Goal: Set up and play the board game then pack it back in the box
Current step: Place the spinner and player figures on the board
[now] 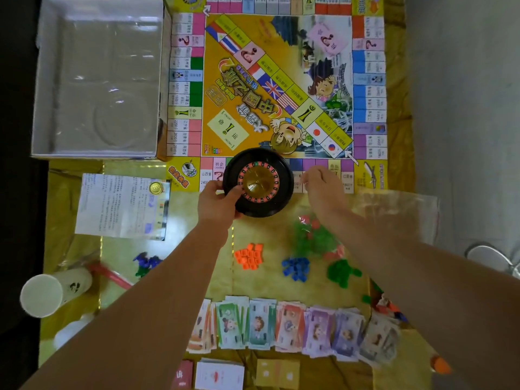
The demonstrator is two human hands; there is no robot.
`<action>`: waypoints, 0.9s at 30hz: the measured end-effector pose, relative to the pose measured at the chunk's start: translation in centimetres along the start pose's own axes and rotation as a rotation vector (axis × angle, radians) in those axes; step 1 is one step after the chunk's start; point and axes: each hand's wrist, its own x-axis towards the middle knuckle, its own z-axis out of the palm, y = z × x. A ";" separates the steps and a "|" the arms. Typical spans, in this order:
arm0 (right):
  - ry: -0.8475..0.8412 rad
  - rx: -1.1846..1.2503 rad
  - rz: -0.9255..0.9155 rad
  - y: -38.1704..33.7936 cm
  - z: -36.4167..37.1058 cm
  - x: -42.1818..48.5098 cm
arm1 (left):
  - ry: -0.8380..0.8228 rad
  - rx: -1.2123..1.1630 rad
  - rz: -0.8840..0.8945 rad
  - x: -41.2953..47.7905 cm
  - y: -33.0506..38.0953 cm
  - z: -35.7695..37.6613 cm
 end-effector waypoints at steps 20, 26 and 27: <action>-0.329 0.078 0.251 -0.4 -4.2 7.4 | -0.080 0.613 0.161 3.3 4.8 4.1; -0.321 0.156 0.249 -2.9 -3.4 10.2 | -0.101 0.618 0.122 6.6 6.5 5.1; -0.321 0.164 0.246 -3.6 -2.9 11.0 | -0.098 0.604 0.112 7.4 6.8 5.3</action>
